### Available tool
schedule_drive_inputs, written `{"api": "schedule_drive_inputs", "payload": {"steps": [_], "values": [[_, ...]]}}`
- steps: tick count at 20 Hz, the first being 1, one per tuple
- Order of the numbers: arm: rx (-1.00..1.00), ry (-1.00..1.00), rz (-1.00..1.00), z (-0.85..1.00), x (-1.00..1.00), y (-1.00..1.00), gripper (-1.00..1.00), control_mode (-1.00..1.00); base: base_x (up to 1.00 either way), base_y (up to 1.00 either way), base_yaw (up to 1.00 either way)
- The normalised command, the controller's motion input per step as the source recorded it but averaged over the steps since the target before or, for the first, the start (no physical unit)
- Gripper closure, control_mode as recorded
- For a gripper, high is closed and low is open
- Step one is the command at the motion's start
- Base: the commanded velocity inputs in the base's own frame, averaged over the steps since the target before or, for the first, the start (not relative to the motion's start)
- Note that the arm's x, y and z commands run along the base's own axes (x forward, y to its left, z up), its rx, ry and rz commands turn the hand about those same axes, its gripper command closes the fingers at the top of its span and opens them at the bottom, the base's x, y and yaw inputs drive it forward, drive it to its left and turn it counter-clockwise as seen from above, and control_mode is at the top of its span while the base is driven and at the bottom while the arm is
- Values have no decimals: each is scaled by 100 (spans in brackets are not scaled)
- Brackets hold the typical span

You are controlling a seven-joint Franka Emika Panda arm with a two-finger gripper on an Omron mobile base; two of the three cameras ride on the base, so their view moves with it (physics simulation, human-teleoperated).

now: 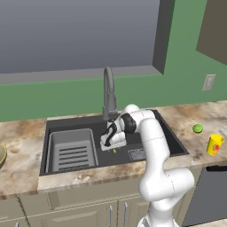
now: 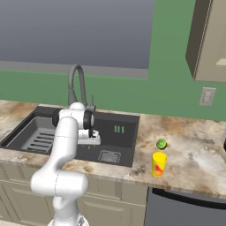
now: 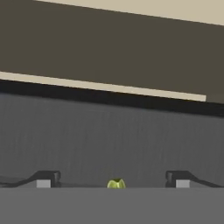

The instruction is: Remove the kiwi and lemon wedge from the sink. Then move the bowl and cup from the counter to the sink for washing.

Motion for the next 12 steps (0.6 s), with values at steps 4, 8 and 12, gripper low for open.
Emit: {"api": "schedule_drive_inputs", "payload": {"steps": [4, 8, 12], "values": [[0, 0, -6, -39, -33, 0, 100, -100, 0, 0, 0], [0, 0, -6, -39, -31, -3, 100, -100, 0, 0, 0], [0, 0, -5, -41, -28, -7, 100, -100, 0, 0, 0]]}}
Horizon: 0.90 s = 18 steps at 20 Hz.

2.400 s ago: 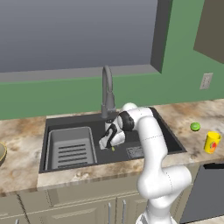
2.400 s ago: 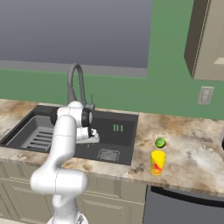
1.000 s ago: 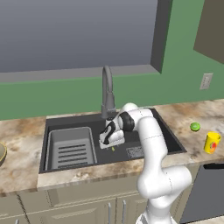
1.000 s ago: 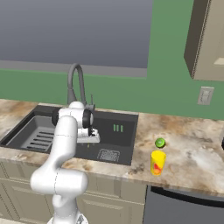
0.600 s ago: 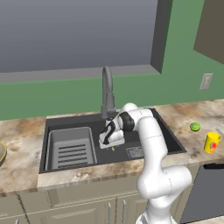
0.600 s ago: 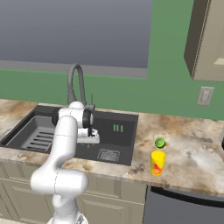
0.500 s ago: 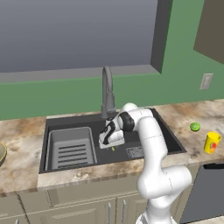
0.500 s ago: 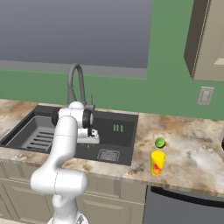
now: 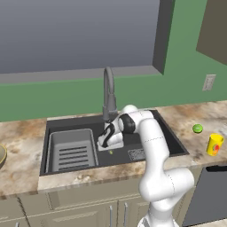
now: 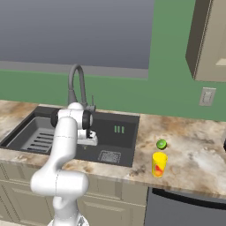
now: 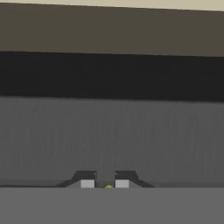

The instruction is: Remove the kiwi and lemon wedge from the sink. Then move the bowl and cup from the counter to the sink for washing.

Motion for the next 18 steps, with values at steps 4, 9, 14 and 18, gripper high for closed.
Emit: {"api": "schedule_drive_inputs", "payload": {"steps": [4, 9, 14, 18], "values": [[0, 0, -3, -41, -24, -13, 100, -100, 0, 0, 0], [0, 0, -3, -36, -21, -20, 100, -100, 0, 0, 0], [0, 0, -6, -25, -16, -26, 100, -100, 0, 0, 0], [1, 0, -4, -12, -13, -38, 100, -100, 0, 0, 0]]}}
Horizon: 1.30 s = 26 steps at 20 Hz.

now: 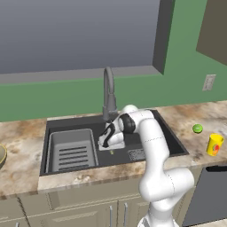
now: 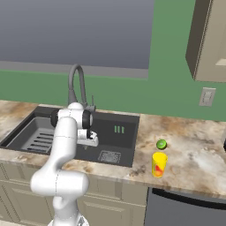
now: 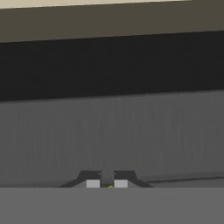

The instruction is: Remove the kiwi and lemon wedge from the sink. Then move the bowl and cup from the counter to the sink for washing.

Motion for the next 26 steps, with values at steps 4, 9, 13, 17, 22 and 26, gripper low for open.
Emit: {"api": "schedule_drive_inputs", "payload": {"steps": [4, 9, 13, 17, 22, 26], "values": [[3, 0, -2, -3, -11, -39, 100, -100, 0, 0, 0], [6, -3, 0, 0, -11, -35, 100, -100, 0, 0, 0], [8, -3, 0, 1, -9, -34, 100, -100, 0, 0, 0], [9, -1, 0, 5, -3, -31, 100, -100, 0, 0, 0], [8, 0, 0, 10, -1, -25, 100, -100, 0, 0, 0], [5, -1, 0, 19, 0, -15, 100, -100, 0, 0, 0]]}}
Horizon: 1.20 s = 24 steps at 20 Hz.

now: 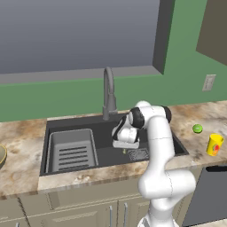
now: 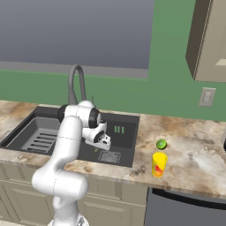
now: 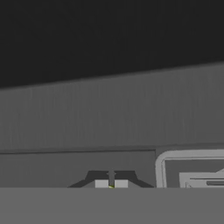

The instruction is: Remove the kiwi and lemon wedge from the sink. Then move the bowl and cup from the counter to the sink for washing.

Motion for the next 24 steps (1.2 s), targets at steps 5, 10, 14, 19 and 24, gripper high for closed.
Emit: {"api": "schedule_drive_inputs", "payload": {"steps": [5, 10, 14, 19, 24], "values": [[0, -3, 0, 28, 0, -9, 100, -100, 0, 0, 0], [0, 0, 0, 31, -1, -5, 100, -100, 0, 0, 0], [0, 0, 0, 30, -6, -17, 100, -100, 0, 0, 0], [0, 0, 0, 28, -11, -20, 100, -100, 0, 0, 0], [0, 0, 0, 32, -13, -27, 100, -100, 0, 0, 0]]}}
